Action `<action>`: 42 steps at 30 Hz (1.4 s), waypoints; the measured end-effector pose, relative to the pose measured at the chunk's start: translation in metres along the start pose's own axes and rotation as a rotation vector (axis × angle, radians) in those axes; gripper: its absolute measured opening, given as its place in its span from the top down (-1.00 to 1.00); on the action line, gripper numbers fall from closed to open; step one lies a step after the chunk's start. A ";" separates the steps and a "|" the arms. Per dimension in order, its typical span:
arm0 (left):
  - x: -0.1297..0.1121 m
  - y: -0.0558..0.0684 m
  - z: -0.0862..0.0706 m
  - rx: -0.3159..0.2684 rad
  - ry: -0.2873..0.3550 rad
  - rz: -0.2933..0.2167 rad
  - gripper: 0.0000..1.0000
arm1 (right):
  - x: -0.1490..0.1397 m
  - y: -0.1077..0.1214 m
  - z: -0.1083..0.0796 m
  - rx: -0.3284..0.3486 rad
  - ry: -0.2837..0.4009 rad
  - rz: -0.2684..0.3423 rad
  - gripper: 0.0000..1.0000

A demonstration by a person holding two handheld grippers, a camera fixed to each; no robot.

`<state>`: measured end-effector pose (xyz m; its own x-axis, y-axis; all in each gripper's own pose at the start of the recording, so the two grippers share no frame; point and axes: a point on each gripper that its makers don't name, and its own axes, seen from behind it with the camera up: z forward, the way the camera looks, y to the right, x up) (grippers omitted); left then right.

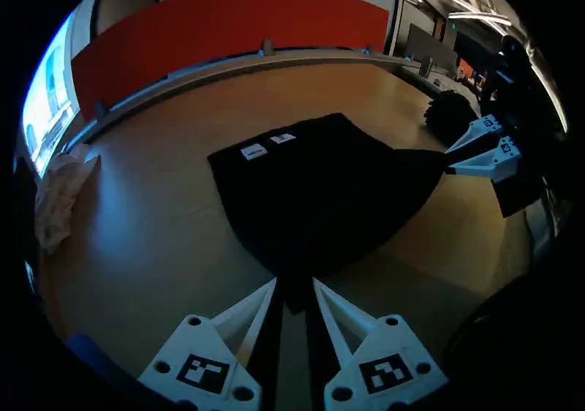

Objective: Fold towel

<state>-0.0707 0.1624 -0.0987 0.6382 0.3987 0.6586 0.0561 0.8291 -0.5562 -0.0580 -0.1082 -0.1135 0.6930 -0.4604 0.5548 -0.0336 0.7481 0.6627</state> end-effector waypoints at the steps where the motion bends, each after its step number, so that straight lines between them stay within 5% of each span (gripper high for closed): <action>1: 0.001 0.001 -0.002 -0.001 0.001 0.000 0.63 | 0.002 0.000 -0.002 0.000 0.004 0.002 0.62; 17: 0.023 0.011 -0.039 -0.017 0.020 -0.028 0.63 | 0.025 -0.007 -0.037 0.023 0.028 -0.008 0.61; 42: 0.034 0.021 -0.062 -0.047 0.025 -0.043 0.63 | 0.039 -0.018 -0.063 0.055 0.034 -0.014 0.62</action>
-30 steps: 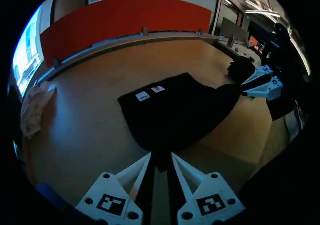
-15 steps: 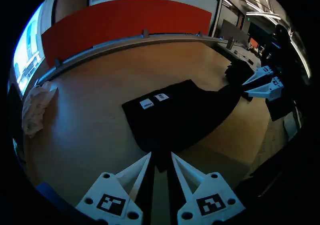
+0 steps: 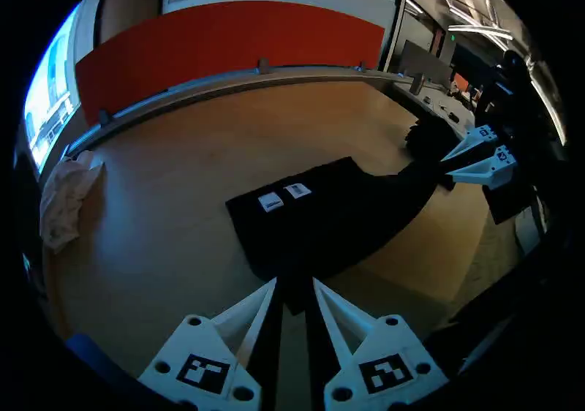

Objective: Fold towel

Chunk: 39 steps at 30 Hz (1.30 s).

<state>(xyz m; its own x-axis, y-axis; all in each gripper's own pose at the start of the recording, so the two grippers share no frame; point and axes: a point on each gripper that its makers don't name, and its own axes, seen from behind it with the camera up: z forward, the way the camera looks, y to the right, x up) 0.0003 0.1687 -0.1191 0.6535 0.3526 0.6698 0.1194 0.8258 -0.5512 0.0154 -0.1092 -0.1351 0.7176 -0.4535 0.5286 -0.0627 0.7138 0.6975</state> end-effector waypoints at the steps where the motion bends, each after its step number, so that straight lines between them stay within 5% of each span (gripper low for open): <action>1: 0.000 0.001 0.000 -0.002 0.000 -0.001 0.63 | 0.000 0.000 0.000 0.001 0.000 0.001 0.62; 17: 0.001 0.002 0.002 -0.010 0.004 -0.012 0.63 | -0.003 0.002 0.004 -0.002 -0.012 0.012 0.62; 39: 0.020 -0.019 0.045 0.010 0.032 -0.029 0.63 | -0.003 0.043 0.038 -0.051 -0.038 0.064 0.62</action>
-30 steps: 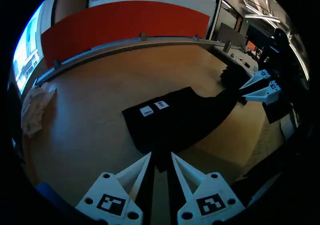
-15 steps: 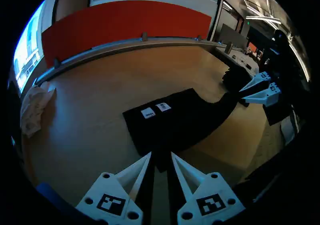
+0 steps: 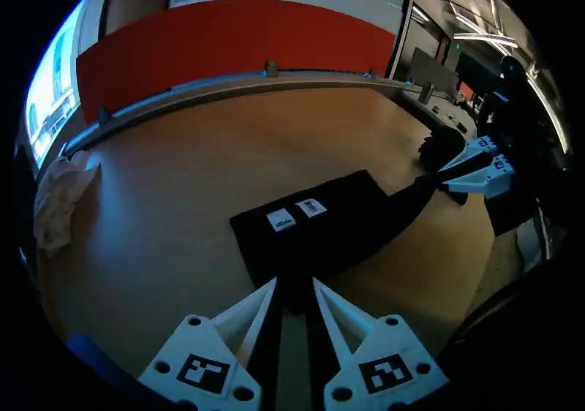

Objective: Fold towel

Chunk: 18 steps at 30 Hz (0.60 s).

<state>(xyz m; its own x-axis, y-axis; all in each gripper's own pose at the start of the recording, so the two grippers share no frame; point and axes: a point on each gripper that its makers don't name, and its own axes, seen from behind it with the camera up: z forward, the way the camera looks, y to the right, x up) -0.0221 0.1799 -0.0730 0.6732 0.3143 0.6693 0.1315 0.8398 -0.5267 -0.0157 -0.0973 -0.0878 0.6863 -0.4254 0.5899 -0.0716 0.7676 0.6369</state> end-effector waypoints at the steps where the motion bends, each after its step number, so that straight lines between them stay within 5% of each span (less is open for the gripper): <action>1: 0.001 -0.001 0.002 0.001 0.000 -0.001 0.63 | 0.000 0.002 0.002 -0.002 -0.001 0.002 0.62; 18: 0.008 -0.019 0.037 0.017 -0.004 0.006 0.63 | 0.000 0.022 0.027 -0.023 -0.027 0.026 0.62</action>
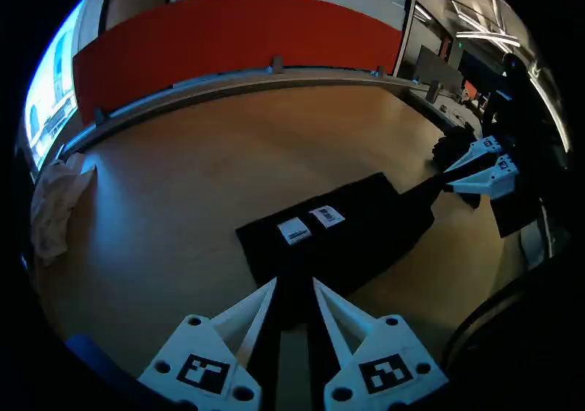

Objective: Fold towel

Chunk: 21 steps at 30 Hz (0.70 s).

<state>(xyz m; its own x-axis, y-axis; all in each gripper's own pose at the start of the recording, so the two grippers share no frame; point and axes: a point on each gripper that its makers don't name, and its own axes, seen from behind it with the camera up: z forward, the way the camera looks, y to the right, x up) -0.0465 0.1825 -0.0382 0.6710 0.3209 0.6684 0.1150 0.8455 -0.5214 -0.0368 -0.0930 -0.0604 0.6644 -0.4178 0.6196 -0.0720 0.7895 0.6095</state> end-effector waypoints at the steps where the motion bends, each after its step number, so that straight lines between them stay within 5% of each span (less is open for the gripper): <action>1: 0.000 -0.001 0.002 0.002 -0.001 0.000 0.63 | 0.000 0.001 0.002 -0.002 -0.002 0.000 0.62; 21: -0.007 -0.015 0.048 0.019 -0.034 -0.007 0.63 | -0.014 0.026 0.046 -0.027 -0.080 0.045 0.61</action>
<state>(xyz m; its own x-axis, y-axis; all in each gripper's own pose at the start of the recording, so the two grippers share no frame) -0.0885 0.1877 -0.0093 0.6449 0.3289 0.6899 0.1053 0.8558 -0.5065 -0.0824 -0.0874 -0.0299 0.5995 -0.4150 0.6843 -0.0802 0.8196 0.5673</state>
